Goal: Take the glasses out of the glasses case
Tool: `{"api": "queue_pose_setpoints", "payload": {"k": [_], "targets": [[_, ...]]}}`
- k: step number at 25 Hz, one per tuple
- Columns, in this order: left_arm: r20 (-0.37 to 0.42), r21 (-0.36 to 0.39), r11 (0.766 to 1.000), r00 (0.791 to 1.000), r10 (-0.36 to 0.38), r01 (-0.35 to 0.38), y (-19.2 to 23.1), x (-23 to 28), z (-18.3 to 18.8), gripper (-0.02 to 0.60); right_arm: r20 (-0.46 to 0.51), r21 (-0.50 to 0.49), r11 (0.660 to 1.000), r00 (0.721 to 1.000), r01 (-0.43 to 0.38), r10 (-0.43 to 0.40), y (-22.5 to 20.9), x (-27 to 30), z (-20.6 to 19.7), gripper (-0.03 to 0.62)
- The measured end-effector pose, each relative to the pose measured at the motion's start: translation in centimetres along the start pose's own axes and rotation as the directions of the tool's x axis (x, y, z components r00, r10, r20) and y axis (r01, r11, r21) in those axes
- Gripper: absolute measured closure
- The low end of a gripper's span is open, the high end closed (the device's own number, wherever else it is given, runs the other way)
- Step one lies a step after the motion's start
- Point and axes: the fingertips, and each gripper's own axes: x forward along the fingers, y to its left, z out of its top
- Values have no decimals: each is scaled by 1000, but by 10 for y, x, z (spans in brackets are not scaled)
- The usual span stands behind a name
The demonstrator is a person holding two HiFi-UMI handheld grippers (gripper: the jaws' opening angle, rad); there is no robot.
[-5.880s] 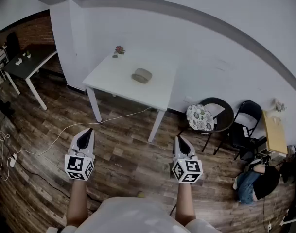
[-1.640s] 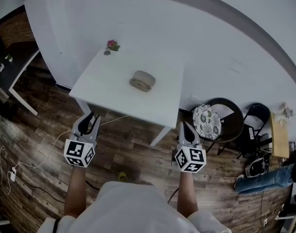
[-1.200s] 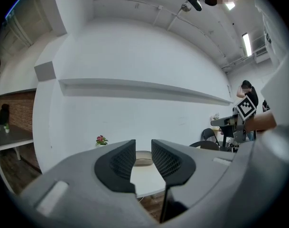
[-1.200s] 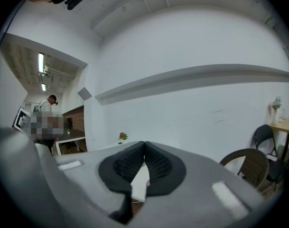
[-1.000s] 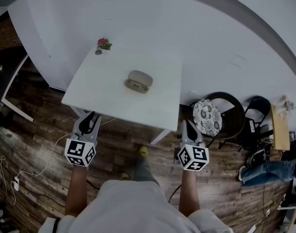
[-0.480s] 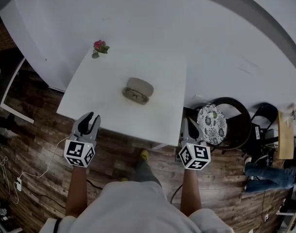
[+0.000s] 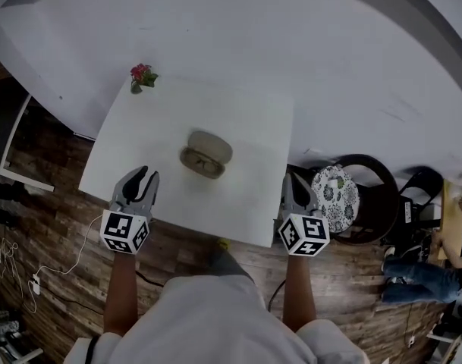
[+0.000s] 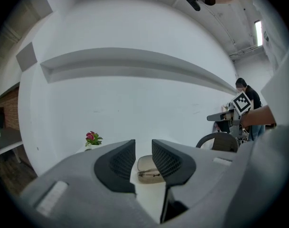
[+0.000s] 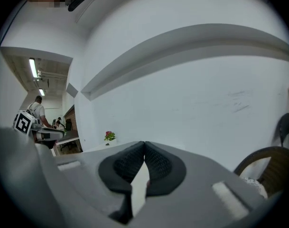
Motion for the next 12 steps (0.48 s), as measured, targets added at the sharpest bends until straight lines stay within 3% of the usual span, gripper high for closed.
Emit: {"api": "queue_pose_setpoints", "payload": {"k": [12], "targets": [[-41, 12, 1000, 999, 27, -26, 18, 43, 5, 469, -32, 31, 998, 998, -52, 53, -6, 55, -3, 591]]}}
